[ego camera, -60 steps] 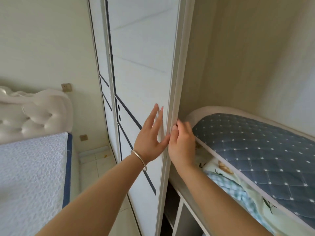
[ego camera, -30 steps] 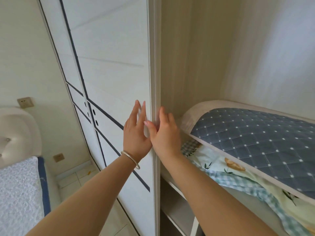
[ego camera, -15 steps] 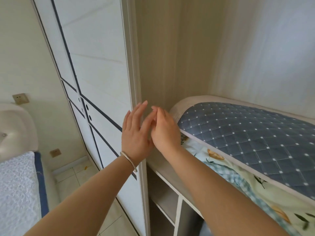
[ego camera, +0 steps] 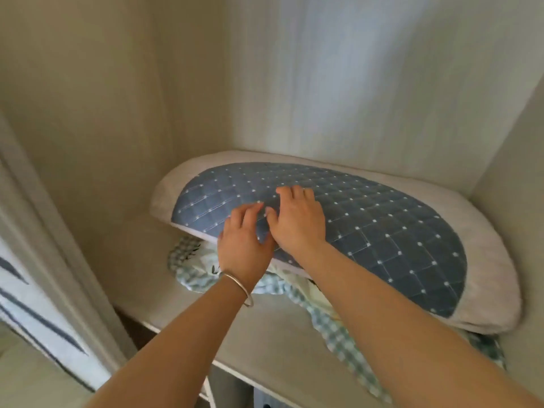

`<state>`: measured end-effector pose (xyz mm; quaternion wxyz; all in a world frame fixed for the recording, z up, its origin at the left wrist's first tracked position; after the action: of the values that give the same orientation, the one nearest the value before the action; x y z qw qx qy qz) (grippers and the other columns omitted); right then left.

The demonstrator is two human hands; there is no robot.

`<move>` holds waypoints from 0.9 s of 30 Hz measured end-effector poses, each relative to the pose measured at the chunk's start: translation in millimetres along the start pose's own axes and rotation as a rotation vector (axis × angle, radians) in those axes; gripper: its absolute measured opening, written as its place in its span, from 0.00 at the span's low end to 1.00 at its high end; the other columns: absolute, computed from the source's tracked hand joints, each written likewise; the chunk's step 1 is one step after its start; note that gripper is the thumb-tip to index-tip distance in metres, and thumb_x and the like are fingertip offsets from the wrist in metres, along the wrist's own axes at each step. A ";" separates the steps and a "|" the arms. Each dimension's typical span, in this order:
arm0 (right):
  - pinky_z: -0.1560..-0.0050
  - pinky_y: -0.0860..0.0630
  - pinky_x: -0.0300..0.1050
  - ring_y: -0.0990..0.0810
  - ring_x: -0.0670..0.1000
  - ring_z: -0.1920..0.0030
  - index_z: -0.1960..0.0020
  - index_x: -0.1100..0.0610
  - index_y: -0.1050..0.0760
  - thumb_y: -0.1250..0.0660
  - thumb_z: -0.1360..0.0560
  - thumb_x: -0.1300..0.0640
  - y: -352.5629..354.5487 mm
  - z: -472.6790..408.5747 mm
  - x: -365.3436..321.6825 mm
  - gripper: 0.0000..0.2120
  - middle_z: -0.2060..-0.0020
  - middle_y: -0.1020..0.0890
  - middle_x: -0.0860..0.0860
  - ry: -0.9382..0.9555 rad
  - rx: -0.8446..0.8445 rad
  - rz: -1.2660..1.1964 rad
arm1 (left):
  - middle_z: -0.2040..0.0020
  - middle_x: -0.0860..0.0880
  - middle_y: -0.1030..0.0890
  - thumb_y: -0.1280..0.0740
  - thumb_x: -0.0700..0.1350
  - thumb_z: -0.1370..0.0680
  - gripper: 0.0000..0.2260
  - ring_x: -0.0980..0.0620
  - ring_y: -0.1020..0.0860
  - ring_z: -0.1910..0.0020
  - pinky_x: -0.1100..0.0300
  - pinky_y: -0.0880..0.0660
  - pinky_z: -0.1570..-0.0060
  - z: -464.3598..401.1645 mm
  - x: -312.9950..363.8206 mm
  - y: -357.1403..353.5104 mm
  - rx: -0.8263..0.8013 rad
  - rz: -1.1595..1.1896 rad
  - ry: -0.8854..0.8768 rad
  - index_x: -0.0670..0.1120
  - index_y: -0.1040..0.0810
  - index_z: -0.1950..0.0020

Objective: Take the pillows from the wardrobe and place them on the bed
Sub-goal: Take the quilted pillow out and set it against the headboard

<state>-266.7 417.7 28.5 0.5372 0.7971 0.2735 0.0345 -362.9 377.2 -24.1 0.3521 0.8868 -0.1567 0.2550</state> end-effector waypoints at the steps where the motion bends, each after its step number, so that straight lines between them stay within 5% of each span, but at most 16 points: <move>1: 0.40 0.34 0.51 0.34 0.58 0.35 0.32 0.58 0.34 0.42 0.22 0.49 0.0 -9.7 14.8 0.22 0.36 0.28 0.57 -0.027 0.003 0.055 | 0.37 0.47 0.26 0.32 0.50 0.28 0.21 0.43 0.26 0.41 0.45 0.26 0.45 -7.0 -1.6 -13.4 0.003 0.010 0.089 0.48 0.25 0.36; 9: 0.34 0.37 0.52 0.39 0.58 0.30 0.28 0.56 0.38 0.45 0.21 0.45 -24.9 -90.6 88.6 0.25 0.30 0.33 0.56 -0.132 -0.098 0.201 | 0.23 0.42 0.48 0.29 0.54 0.28 0.36 0.45 0.44 0.26 0.53 0.46 0.27 -29.7 -29.9 -72.7 0.250 0.366 0.842 0.46 0.39 0.25; 18: 0.32 0.39 0.56 0.41 0.58 0.28 0.26 0.53 0.40 0.51 0.23 0.37 -62.5 -155.8 125.4 0.31 0.27 0.37 0.54 -0.258 -0.303 0.146 | 0.22 0.51 0.48 0.33 0.65 0.31 0.40 0.50 0.48 0.24 0.49 0.55 0.26 -43.2 -36.8 -101.8 0.366 0.338 1.044 0.56 0.46 0.24; 27: 0.30 0.41 0.53 0.41 0.57 0.27 0.26 0.53 0.40 0.51 0.25 0.35 -70.0 -212.9 163.8 0.33 0.26 0.39 0.55 -0.245 -0.409 0.188 | 0.23 0.54 0.47 0.32 0.67 0.34 0.40 0.51 0.44 0.25 0.43 0.47 0.28 -33.9 -51.8 -110.4 0.406 0.352 1.088 0.60 0.44 0.26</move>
<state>-230.1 692.7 17.6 0.7109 0.6919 0.1184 0.0422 -366.5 483.8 -92.3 0.1581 0.6396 -0.0467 0.7508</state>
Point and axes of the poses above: each hand's wrist, its own z-axis away from the middle knuckle, its own y-axis out of the back of the hand, x = y × z, the point moved 3 cm from there along -z, towards the middle knuckle
